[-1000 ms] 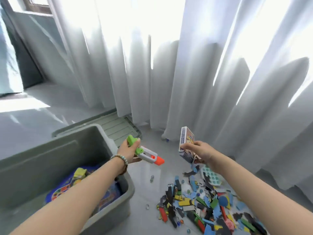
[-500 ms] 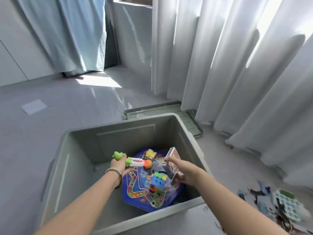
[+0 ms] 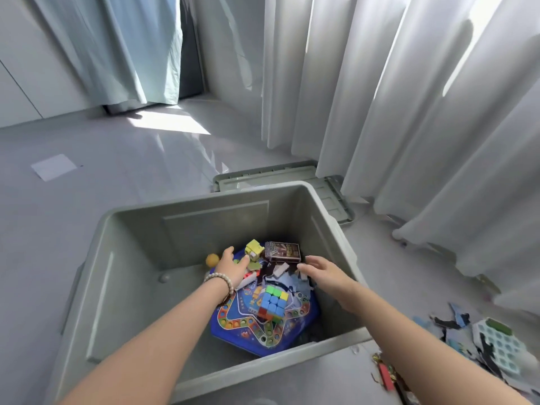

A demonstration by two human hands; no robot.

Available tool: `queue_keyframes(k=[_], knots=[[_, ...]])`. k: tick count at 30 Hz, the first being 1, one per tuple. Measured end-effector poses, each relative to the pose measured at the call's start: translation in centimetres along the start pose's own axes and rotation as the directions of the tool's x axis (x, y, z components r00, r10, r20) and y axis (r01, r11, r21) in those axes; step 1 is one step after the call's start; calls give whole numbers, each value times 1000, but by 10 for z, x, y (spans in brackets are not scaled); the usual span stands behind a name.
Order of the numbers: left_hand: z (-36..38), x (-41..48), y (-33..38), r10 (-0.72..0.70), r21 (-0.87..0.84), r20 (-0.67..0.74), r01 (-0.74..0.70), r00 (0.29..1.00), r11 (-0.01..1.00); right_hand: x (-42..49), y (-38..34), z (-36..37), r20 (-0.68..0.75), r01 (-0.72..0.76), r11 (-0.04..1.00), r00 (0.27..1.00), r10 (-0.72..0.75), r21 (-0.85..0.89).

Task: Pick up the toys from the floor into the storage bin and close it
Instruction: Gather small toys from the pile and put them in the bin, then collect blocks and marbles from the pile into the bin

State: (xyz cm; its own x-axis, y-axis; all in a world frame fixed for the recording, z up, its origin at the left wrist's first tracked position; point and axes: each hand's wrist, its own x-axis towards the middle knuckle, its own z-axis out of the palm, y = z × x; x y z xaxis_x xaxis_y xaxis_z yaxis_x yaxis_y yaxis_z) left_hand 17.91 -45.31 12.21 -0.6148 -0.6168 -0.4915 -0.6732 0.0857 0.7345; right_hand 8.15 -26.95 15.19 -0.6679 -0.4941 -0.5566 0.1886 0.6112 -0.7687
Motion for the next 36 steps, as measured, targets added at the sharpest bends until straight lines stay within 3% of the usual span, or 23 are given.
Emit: queue_keyframes(k=[4,10,15,19,23,28,33,36], knots=[[5,-25,33,156,172,47,-162,987,972,-33,-19,-29,-49,84,995,995,-86,-58],[38,-76,101,407,383,150,-432,901,816,-92,-12,-119,-208,134,990,971,-120,51],[107,-123,150,533,421,271,-596,802,684,-149,49,-207,-400,46,999,916,-40,4],[177,-148,164,576,462,409,-705,708,538,-188,123,-251,-458,-89,994,888,48,-68],[244,-154,161,514,472,547,-750,661,464,-202,194,-276,-480,-194,981,863,158,-26],[308,-126,121,310,571,631,-697,711,434,-182,269,-279,-428,-266,958,858,285,104],[340,-81,73,67,645,627,-566,776,513,-132,311,-258,-305,-257,954,906,294,155],[353,-59,47,-16,665,629,-527,777,530,-99,328,-238,-239,-247,957,931,277,151]])
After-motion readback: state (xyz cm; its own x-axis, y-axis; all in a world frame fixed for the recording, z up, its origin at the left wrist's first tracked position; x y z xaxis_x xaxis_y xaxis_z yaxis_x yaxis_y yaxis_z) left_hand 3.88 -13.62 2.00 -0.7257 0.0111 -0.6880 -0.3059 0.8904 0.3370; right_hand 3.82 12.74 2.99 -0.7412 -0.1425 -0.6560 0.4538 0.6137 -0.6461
